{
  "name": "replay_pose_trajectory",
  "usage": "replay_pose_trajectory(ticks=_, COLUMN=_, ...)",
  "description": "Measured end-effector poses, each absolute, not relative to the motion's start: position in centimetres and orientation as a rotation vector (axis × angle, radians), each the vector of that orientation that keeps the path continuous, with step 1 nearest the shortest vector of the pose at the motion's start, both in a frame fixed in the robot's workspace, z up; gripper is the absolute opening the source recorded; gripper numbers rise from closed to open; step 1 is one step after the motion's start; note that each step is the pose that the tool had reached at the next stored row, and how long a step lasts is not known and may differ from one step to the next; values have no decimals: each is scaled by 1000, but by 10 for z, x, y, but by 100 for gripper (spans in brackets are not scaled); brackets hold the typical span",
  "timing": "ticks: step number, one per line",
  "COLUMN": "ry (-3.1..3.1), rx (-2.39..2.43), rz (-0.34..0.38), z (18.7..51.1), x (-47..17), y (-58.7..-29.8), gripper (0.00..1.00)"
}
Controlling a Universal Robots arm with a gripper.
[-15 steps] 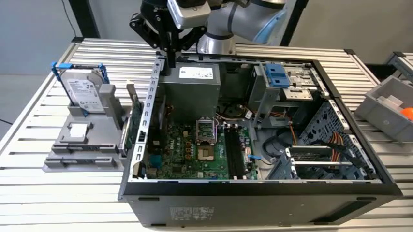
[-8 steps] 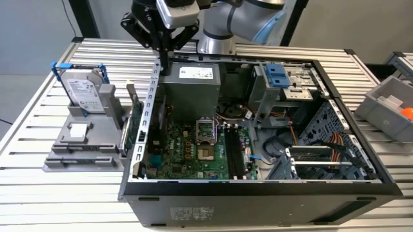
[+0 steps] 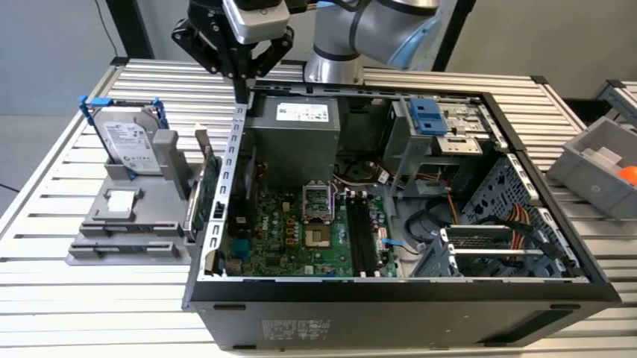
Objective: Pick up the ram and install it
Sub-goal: 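Reach for the ram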
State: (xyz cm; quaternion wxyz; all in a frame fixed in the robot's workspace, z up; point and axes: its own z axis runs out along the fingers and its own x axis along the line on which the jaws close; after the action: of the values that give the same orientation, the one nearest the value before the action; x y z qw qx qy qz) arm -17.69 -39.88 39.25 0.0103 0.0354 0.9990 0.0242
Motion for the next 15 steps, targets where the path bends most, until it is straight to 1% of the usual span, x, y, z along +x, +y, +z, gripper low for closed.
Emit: replay_pose_trajectory(ticks=15, ry=3128, rx=111, rz=75, z=392, x=-201, y=-399, gripper=0)
